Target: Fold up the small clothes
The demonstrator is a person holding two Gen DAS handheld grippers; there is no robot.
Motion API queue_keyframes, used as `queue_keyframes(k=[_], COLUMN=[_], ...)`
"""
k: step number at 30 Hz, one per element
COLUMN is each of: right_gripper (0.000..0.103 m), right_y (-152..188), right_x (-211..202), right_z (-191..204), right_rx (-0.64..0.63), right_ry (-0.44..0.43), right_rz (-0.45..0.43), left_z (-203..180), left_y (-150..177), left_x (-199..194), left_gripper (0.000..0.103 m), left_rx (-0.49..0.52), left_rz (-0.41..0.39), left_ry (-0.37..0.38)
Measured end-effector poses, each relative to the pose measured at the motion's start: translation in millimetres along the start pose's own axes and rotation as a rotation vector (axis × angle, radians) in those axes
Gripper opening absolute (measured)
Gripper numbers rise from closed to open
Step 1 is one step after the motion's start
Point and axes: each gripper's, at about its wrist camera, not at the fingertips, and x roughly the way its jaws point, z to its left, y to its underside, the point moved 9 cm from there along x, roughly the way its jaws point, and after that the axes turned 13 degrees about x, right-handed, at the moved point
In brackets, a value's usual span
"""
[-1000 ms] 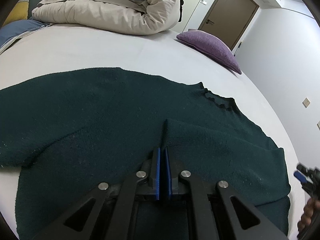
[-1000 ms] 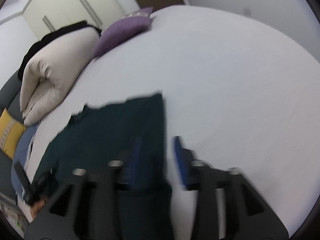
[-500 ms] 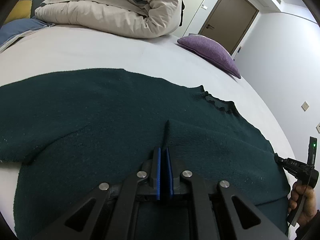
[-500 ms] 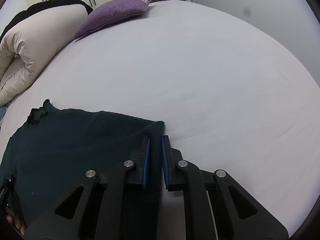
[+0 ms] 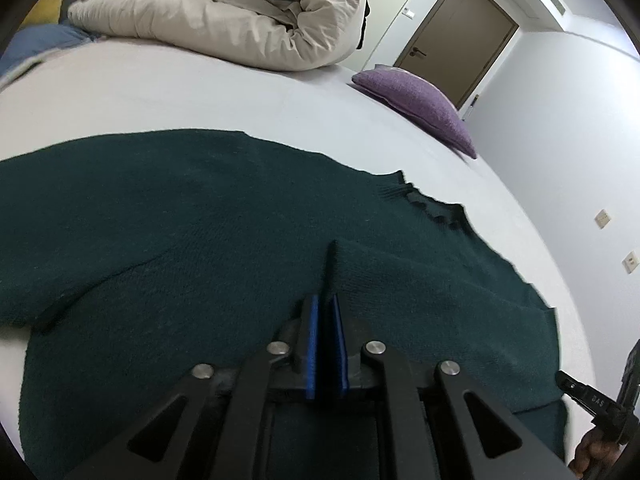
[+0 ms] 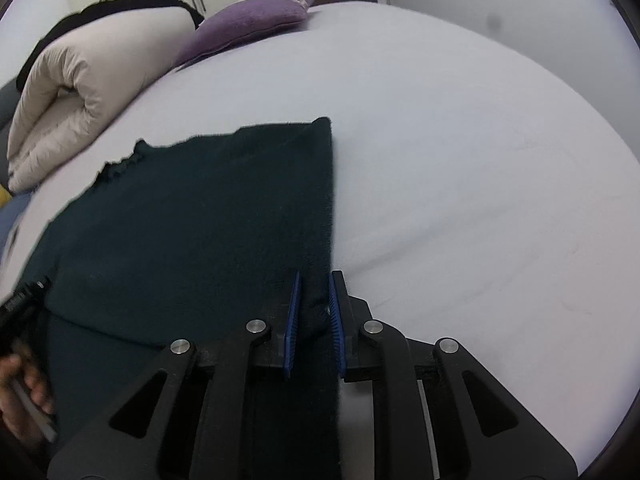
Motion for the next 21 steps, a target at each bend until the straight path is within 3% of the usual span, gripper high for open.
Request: queue_keyframes(k=[2, 4, 6, 7, 12, 16, 21], right_gripper=[0.022, 0.026, 0.044, 0.046, 0.048, 0.048, 0.048], right_y=[-8.2, -13.0, -8.4, -3.2, 40.1, 98.8, 157.4], right_x=[-20.0, -51.3, -87.2, -102.7, -141.7, -154.9, -150.9], right_z=[-2.5, 7.4, 15.7, 22.9, 61.2, 80.8, 127.7], right_rx=[0.054, 0.053, 0.022, 0.004, -0.086, -0.118, -0.161], right_ry=[-0.003, -0.047, -0.055, -0.066, -0.141, -0.211, -0.278], right_rz=[-0.021, -0.106, -0.176, -0.201, -0.176, -0.088, -0.007], left_z=[-1.2, -0.2, 9.1, 15.6, 63.9, 136.1, 211.6], left_y=[-4.9, -10.9, -18.3, -22.2, -10.4, 34.1, 89.3], left_x=[-0.3, -9.2, -29.9, -45.1, -117.3, -165.5, -200.1], left_gripper=[0.025, 0.045, 0.076, 0.079, 0.082, 0.081, 0.078], left_rx=[-0.019, -0.024, -0.07, -0.095, -0.175, -0.347, -0.595], left_rz=[0.04, 0.057, 0.03, 0.002, -0.082, -0.112, -0.161], left_ry=[0.047, 0.035, 0.0, -0.01, -0.021, -0.079, -0.087])
